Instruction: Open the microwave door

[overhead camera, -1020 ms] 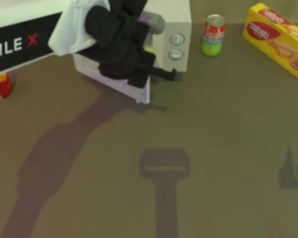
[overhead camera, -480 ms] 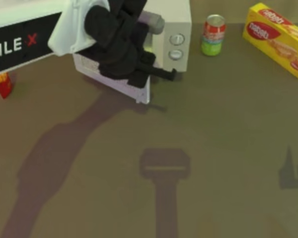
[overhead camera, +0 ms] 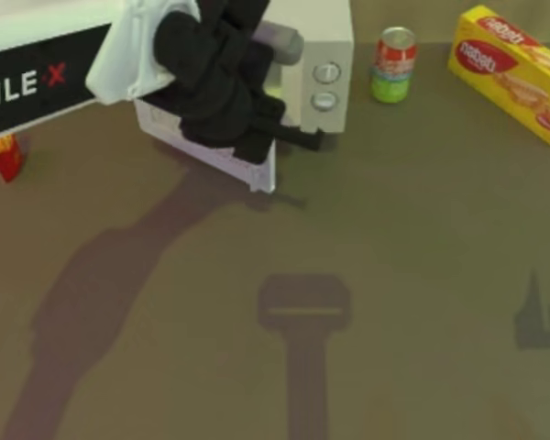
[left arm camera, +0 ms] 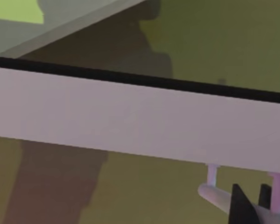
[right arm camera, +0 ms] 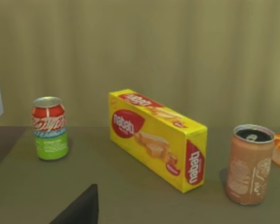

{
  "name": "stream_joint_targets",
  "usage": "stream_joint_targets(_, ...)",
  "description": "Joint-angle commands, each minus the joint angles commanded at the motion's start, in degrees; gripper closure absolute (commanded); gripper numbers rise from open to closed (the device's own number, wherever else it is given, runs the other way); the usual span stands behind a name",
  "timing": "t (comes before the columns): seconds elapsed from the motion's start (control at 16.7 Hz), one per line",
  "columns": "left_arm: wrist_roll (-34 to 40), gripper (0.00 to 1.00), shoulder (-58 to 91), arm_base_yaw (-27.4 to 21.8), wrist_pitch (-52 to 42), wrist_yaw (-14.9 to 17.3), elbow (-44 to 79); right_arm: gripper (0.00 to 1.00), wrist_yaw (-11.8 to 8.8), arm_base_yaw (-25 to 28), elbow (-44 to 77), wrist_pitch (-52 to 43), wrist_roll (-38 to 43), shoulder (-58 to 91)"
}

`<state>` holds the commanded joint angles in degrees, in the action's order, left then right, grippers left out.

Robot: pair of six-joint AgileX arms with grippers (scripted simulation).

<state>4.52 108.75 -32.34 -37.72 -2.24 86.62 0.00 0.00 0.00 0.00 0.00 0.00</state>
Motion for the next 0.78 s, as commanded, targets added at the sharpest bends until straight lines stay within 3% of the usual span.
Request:
stream_joint_targets(0.36, -5.76, 1.0, -3.22, 2.03, 1.06, 2.86, -4.0, 0.0, 0.0, 0.0, 0.0, 0.0, 0.0, 0.0)
stream_joint_targets(0.78, -5.79, 1.0, -3.24, 2.04, 1.06, 2.88, -4.02, 0.0, 0.0, 0.0, 0.0, 0.0, 0.0, 0.0)
